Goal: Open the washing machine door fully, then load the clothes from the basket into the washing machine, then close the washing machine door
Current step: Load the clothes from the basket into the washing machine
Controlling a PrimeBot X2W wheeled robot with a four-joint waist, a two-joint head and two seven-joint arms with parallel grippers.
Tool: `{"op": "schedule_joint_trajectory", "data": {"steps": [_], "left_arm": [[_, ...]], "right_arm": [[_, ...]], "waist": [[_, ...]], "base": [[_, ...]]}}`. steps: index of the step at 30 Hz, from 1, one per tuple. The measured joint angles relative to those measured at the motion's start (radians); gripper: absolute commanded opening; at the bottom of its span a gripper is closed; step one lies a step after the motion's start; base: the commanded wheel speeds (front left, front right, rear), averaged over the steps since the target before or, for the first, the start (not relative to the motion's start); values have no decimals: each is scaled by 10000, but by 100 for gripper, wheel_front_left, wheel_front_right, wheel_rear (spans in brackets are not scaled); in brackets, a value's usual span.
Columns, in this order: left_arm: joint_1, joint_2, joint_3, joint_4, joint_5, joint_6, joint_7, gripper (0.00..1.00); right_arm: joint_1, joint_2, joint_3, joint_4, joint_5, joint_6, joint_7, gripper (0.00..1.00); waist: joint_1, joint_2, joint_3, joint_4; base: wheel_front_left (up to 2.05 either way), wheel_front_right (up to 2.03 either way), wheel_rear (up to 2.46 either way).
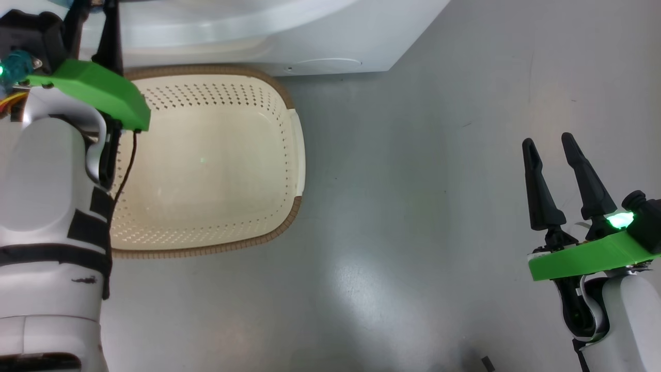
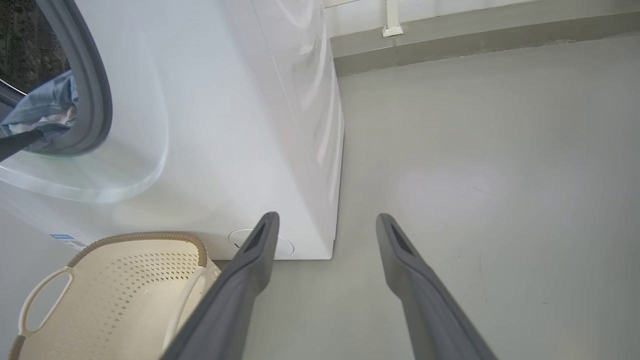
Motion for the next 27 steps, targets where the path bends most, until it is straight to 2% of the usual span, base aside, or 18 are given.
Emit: {"op": "schedule_joint_trajectory", "data": {"steps": [2, 6, 16, 27], "left_arm": [[-47, 27, -8, 123, 8, 0, 0, 18], [-134, 63, -15, 109, 61, 77, 0, 0], [-918, 88, 61, 21, -29, 67, 0, 0], [-3068, 456, -265, 2790, -40, -52, 0, 0]], "right_arm": [[0, 19, 2, 0, 0, 0, 0, 100], [0, 56, 4, 0, 0, 0, 0, 100], [-42, 286, 105, -2, 4, 0, 0, 100], [-210, 589, 391, 12, 100, 0, 0, 100]], "waist": [[0, 0, -10, -30], [0, 0, -10, -79], [0, 0, 63, -273], [0, 0, 169, -888]], "base": [[0, 0, 0], [0, 0, 0], [0, 0, 0], [0, 0, 0]]}}
